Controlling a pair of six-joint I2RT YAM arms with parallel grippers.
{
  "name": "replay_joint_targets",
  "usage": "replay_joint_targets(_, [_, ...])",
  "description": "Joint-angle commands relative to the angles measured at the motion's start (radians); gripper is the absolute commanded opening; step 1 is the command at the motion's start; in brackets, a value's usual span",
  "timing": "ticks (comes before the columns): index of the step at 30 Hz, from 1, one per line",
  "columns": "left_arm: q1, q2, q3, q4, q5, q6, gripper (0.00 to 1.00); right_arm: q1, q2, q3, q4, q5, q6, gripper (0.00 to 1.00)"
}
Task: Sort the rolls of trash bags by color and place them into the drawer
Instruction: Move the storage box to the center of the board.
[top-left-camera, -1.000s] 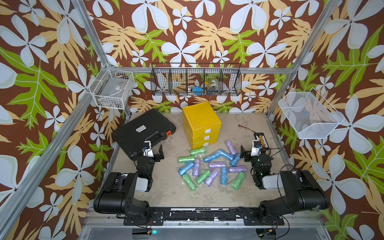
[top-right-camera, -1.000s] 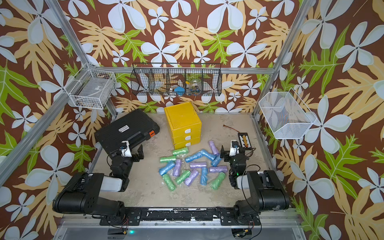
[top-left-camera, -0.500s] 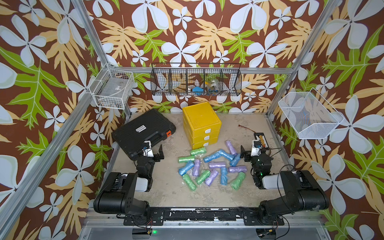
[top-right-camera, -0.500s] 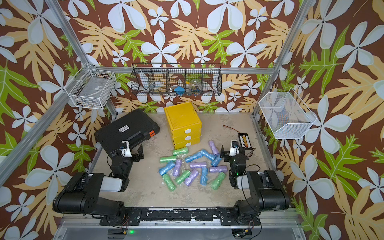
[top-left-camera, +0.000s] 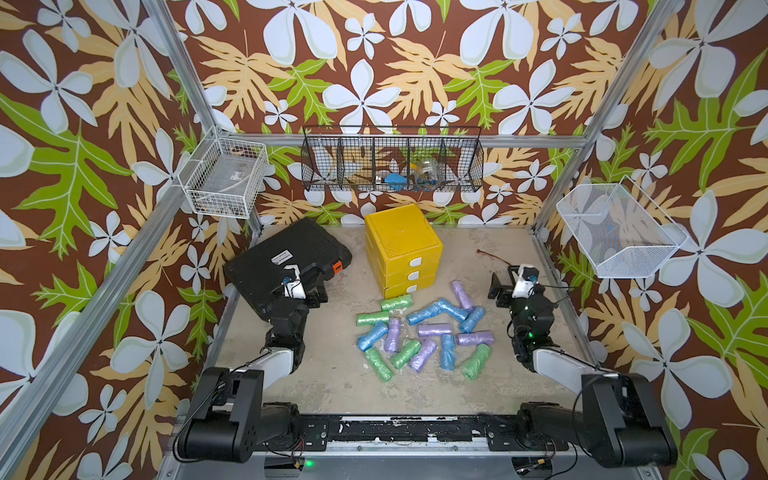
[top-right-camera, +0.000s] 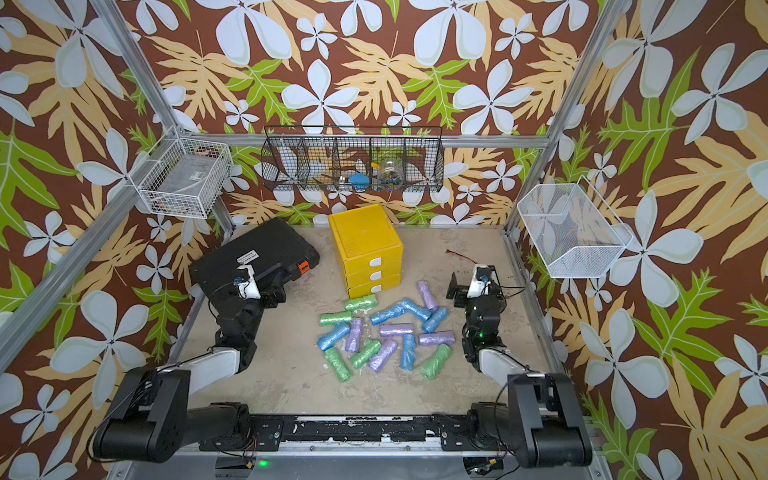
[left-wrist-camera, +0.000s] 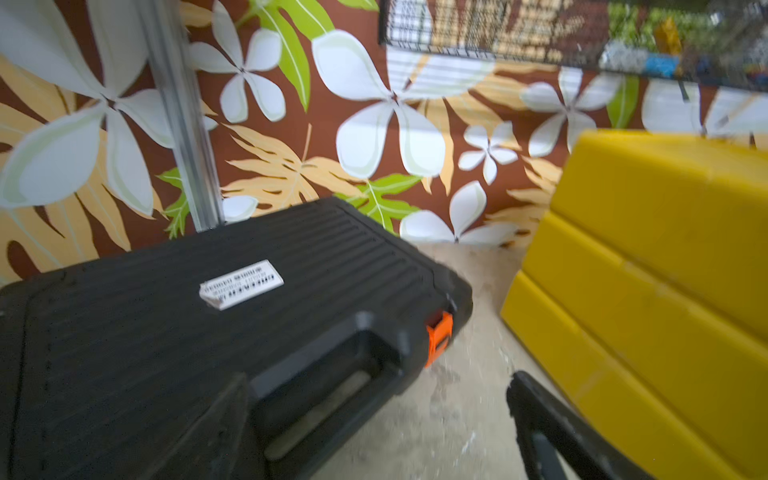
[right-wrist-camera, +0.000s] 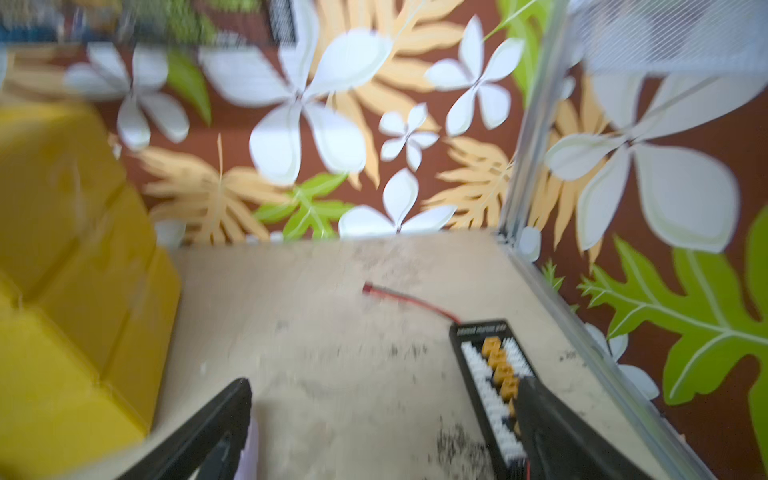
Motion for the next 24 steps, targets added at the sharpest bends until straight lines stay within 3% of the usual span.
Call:
replay_joint_targets(1, [0.001, -0.050, 0.107, -0.400, -0.107, -0.204, 1.00, -0.004, -0.052, 0.099, -0.365, 0.040, 0.281, 1.00])
replay_joint_targets(2, [0.001, -0.065, 0.129, -0.441, -0.068, -0.268, 1.00, -0.006, -0.045, 0.141, -0.390, -0.063, 0.293, 0.98])
replay_joint_targets(4, [0.001, -0.084, 0.153, -0.474, 0.083, -0.358, 0.94, -0.005, 0.018, 0.251, -0.428, -0.300, 0.300, 0.76])
replay_joint_targets(6, [-0.005, -0.074, 0.170, -0.447, 0.291, -0.444, 0.70, 0.004, 0.138, 0.418, -0.539, -0.436, 0.334, 0.59])
replay_joint_targets(8, [-0.037, -0.043, 0.201, -0.445, 0.378, -0.518, 0.61, 0.016, 0.251, 0.567, -0.621, -0.517, 0.361, 0.51])
replay_joint_targets(11, [-0.100, 0.020, 0.265, -0.424, 0.489, -0.564, 0.46, 0.043, 0.397, 0.733, -0.661, -0.594, 0.396, 0.45])
replay_joint_targets(14, [-0.167, 0.094, 0.345, -0.431, 0.537, -0.575, 0.40, 0.072, 0.526, 0.872, -0.689, -0.636, 0.419, 0.45])
replay_joint_targets(24, [-0.277, 0.331, 0.540, -0.435, 0.579, -0.603, 0.36, 0.135, 0.829, 1.145, -0.654, -0.835, 0.550, 0.42])
